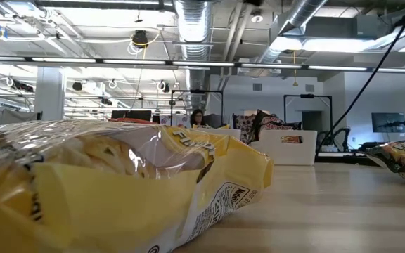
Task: Sort Maruchan noodles
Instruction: Put the yellow noodle pack into the middle white bin
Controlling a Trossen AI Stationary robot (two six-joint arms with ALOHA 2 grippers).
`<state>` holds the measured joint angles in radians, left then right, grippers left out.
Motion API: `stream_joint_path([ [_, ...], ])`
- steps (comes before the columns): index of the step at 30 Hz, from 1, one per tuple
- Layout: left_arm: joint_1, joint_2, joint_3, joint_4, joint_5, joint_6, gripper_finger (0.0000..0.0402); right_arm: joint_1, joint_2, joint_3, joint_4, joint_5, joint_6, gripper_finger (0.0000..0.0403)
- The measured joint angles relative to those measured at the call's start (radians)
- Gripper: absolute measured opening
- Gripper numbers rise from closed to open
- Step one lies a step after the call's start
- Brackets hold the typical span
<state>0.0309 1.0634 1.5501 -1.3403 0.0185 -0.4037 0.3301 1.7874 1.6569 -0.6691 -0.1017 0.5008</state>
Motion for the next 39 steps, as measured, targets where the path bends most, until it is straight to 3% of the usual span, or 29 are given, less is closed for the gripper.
stream_joint_path([
  [22, -0.005, 0.001, 0.000, -0.011, -0.001, -0.001, 0.0132, 0.002, 0.307, 0.000, 0.077, -0.112, 0.153, 0.0250],
  [39, -0.005, 0.001, 0.000, -0.013, -0.008, 0.000, 0.0132, 0.000, 0.403, 0.001, 0.195, -0.131, 0.236, 0.0250],
])
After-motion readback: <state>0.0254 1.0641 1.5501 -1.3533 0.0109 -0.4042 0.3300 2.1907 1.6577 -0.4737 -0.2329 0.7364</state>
